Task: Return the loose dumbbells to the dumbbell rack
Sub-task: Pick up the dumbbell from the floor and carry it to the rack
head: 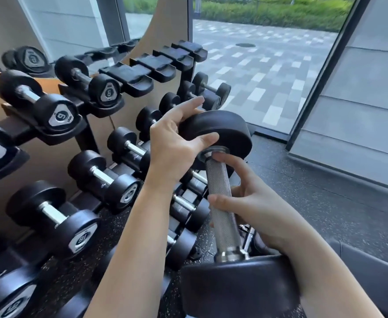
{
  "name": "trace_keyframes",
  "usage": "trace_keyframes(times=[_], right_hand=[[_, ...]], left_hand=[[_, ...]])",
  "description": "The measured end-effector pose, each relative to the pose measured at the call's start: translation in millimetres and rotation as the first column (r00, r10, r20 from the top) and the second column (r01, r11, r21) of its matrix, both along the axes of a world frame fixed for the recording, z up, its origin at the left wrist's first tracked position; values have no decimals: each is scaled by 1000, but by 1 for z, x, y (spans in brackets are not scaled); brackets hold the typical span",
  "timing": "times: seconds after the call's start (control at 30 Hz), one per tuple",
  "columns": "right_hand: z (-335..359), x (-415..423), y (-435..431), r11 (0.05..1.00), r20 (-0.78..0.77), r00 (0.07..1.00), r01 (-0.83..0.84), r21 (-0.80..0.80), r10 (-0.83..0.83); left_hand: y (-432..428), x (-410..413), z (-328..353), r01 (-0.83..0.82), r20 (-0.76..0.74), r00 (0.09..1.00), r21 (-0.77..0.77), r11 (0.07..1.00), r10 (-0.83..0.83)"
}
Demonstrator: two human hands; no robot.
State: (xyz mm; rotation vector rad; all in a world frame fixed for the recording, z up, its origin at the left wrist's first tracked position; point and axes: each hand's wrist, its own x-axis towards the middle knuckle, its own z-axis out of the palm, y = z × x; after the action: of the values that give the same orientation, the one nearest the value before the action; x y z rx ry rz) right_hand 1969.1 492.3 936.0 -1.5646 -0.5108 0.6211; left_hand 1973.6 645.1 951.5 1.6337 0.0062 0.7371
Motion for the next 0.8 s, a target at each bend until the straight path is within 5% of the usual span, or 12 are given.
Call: trace_keyframes(times=[0.37, 0.8], right_hand=[[5, 164, 83, 999, 67, 998, 20, -44, -18], [-8, 283, 162, 997, 71, 995, -74, -27, 76]], left_hand=[[81, 165, 8, -23, 1, 1000, 21, 1000, 23], [157, 268, 3, -91, -29, 995, 80, 993, 94]])
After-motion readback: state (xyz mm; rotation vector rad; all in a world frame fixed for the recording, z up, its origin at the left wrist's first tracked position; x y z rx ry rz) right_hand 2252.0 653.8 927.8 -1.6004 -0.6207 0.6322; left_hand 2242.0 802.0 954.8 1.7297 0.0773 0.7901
